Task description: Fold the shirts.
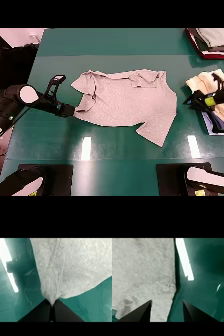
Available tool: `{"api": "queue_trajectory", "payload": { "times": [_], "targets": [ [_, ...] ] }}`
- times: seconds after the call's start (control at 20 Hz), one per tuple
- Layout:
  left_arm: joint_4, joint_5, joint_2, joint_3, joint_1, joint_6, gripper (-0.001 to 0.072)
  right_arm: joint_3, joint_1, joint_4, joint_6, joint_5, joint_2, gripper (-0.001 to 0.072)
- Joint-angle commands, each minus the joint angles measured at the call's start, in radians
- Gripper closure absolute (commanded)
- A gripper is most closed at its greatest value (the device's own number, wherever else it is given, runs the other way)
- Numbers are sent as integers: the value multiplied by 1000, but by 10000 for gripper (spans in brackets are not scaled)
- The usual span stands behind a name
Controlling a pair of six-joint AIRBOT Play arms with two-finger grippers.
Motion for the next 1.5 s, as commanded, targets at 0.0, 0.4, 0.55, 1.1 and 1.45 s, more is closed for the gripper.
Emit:
{"api": "queue_trajectory", "payload": {
  "times": [0.0,0.4,0.55,1.1,1.45],
  "targets": [
    [-3,23,2,4,0,-31,684,-106,-34,58,-75,-82,-59,282],
    [-29,22,2,4,0,-55,684,-113,-6,151,-127,-95,-150,283],
    [-44,23,2,4,0,-58,684,-113,43,151,-145,-99,-150,500],
    [-57,246,2,448,0,-158,685,238,80,424,-144,-102,161,693],
    [67,102,3,1183,0,-97,685,682,75,456,-124,-208,411,693]
  ]
}}
